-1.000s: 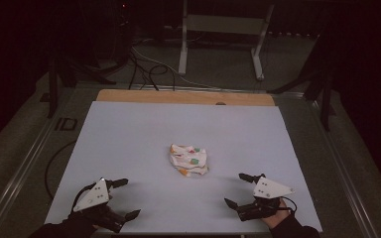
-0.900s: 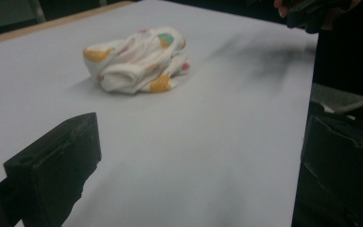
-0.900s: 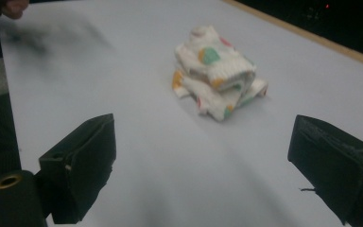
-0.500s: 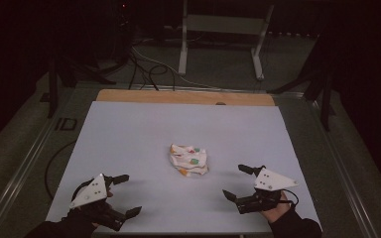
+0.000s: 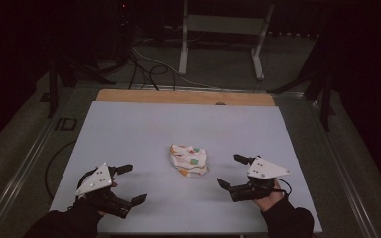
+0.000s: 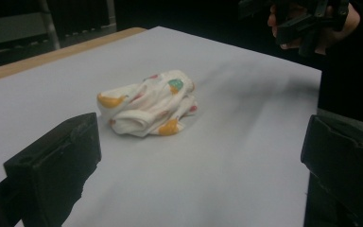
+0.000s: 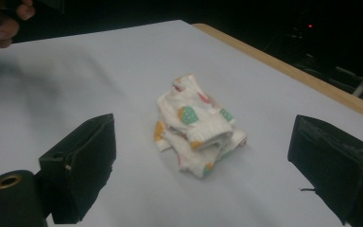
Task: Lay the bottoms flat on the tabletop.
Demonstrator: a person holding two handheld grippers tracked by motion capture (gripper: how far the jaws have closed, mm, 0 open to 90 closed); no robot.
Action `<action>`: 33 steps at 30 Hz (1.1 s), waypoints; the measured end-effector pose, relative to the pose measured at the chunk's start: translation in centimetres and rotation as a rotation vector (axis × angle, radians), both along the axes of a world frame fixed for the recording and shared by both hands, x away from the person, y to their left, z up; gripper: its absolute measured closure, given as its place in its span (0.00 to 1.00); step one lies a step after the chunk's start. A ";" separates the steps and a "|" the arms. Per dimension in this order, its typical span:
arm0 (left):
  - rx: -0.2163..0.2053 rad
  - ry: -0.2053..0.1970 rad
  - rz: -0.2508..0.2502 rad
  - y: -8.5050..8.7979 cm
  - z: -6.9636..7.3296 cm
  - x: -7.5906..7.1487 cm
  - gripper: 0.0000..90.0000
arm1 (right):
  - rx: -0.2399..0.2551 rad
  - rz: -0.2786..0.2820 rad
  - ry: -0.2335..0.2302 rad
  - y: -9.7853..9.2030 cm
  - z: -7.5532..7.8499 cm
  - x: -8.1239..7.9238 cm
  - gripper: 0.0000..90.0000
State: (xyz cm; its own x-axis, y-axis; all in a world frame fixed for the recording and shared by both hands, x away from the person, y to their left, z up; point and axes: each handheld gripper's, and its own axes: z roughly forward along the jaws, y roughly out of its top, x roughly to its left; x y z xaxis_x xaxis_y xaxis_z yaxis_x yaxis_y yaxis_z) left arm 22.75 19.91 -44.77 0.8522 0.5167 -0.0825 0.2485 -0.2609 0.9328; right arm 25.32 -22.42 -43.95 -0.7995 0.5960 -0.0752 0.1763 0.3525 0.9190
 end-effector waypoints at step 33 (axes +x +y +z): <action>0.203 0.066 0.041 -9.9 -4.5 5.2 0.08 | -0.102 -0.062 0.188 4.1 -5.6 4.7 0.24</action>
